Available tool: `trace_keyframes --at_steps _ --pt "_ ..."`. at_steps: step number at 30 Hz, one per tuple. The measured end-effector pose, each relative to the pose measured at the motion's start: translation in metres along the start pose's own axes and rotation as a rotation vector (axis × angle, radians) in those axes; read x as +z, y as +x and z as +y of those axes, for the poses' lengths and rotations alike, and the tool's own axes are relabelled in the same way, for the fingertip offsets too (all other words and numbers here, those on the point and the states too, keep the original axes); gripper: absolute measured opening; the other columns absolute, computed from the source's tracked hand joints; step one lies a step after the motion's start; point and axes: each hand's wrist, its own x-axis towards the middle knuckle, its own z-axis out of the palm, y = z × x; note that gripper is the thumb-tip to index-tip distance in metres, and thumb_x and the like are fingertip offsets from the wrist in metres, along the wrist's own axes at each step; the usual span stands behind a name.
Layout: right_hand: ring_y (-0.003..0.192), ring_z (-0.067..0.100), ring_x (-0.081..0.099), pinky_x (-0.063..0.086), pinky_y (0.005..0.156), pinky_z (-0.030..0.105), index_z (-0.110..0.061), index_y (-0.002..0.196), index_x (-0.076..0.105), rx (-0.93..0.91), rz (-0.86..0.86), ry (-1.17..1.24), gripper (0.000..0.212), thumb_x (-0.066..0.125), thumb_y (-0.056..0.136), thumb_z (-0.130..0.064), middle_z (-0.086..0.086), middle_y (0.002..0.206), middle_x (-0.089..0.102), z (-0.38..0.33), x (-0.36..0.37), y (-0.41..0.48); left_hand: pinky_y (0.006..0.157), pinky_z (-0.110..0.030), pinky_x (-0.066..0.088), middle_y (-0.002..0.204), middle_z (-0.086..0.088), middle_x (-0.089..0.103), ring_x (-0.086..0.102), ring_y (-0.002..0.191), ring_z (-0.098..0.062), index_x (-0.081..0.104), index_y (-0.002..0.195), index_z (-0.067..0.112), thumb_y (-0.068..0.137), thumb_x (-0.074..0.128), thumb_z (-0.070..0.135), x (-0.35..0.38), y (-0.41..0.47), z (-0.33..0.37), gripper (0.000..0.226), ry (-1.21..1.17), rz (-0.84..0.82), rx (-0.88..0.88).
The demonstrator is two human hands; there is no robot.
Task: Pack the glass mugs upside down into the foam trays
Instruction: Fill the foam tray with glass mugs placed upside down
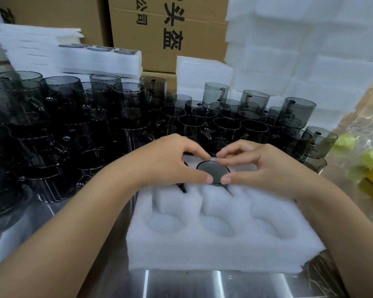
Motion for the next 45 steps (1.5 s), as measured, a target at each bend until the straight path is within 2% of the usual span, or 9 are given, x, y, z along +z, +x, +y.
trace_keyframes --at_steps 3,10,15,18,26,32,36,41,45 --pt "0.108 -0.005 0.054 0.037 0.102 0.027 -0.05 0.095 0.07 -0.008 -0.01 -0.005 0.042 0.066 0.057 -0.067 -0.029 0.11 0.059 0.0 -0.001 0.0 0.049 0.001 0.032 0.085 0.035 0.057 0.05 0.06 0.023 0.067 0.087 0.046 0.066 0.08 0.049 0.003 0.002 -0.001 0.025 -0.009 0.037 0.01" --pt "0.108 -0.005 0.054 0.036 0.098 0.021 -0.048 0.095 0.071 -0.019 -0.017 0.003 0.039 0.067 0.059 -0.063 -0.028 0.109 0.059 -0.001 -0.001 -0.001 0.041 -0.001 0.031 0.062 0.044 0.053 0.051 0.049 0.018 0.065 0.08 0.042 0.065 0.082 0.045 0.007 0.0 0.002 0.023 -0.044 0.058 0.029" --pt "0.109 -0.004 0.053 0.037 0.098 0.018 -0.044 0.098 0.072 -0.024 -0.038 -0.038 0.041 0.065 0.062 -0.063 -0.028 0.11 0.058 -0.003 -0.002 -0.001 0.048 0.0 0.033 0.097 0.029 0.06 0.049 0.055 0.022 0.067 0.089 0.04 0.062 0.081 0.053 0.008 0.003 0.0 0.033 0.002 0.06 -0.003" --pt "0.108 -0.005 0.053 0.036 0.098 0.015 -0.037 0.101 0.072 -0.015 -0.049 -0.062 0.047 0.065 0.061 -0.061 -0.028 0.108 0.057 -0.004 -0.004 0.0 0.042 -0.002 0.032 0.079 0.034 0.059 0.052 0.048 0.015 0.065 0.083 0.042 0.063 0.081 0.05 0.008 0.002 0.003 0.027 -0.02 0.044 -0.017" --pt "0.109 -0.007 0.052 0.035 0.098 0.017 -0.04 0.101 0.072 -0.007 -0.01 -0.068 0.045 0.063 0.063 -0.062 -0.03 0.109 0.057 -0.007 -0.001 -0.003 0.048 -0.004 0.037 0.097 0.032 0.059 0.056 0.061 0.015 0.065 0.077 0.046 0.057 0.079 0.057 0.007 0.002 0.004 0.027 -0.003 0.06 -0.034" --pt "0.107 -0.004 0.053 0.039 0.102 0.026 -0.027 0.105 0.073 -0.065 0.092 -0.153 0.023 0.068 0.083 -0.032 -0.024 0.109 0.06 -0.003 0.005 -0.004 0.044 -0.004 0.035 0.083 0.037 0.061 0.056 0.054 0.013 0.067 0.076 0.046 0.058 0.082 0.051 0.007 0.003 0.005 0.024 -0.016 0.08 -0.034" --pt "0.099 0.001 0.059 0.045 0.089 0.017 -0.018 0.096 0.075 -0.212 0.46 -0.112 0.013 0.066 0.086 -0.018 -0.009 0.106 0.064 -0.009 0.003 -0.006 0.038 -0.003 0.029 0.044 0.038 0.047 0.046 0.042 0.017 0.069 0.088 0.038 0.062 0.082 0.046 0.007 0.003 0.003 0.03 -0.004 0.089 -0.04" --pt "0.106 0.018 0.053 0.036 0.088 0.013 -0.019 0.101 0.071 -0.085 1.104 -0.219 0.019 0.06 0.087 -0.015 -0.005 0.104 0.054 0.002 -0.029 -0.01 0.038 -0.001 0.029 0.036 0.035 0.042 0.043 0.039 0.018 0.07 0.09 0.035 0.065 0.082 0.043 0.007 0.003 0.003 0.029 -0.018 0.074 -0.037" --pt "0.124 0.021 0.035 0.025 0.093 0.016 -0.021 0.129 0.055 0.24 1.097 -0.373 0.041 0.057 0.088 -0.026 0.005 0.133 0.04 0.025 -0.044 -0.009 0.037 -0.002 0.029 0.039 0.037 0.042 0.044 0.041 0.019 0.07 0.09 0.038 0.063 0.082 0.044 0.007 0.003 0.002 0.03 -0.017 0.082 -0.048"
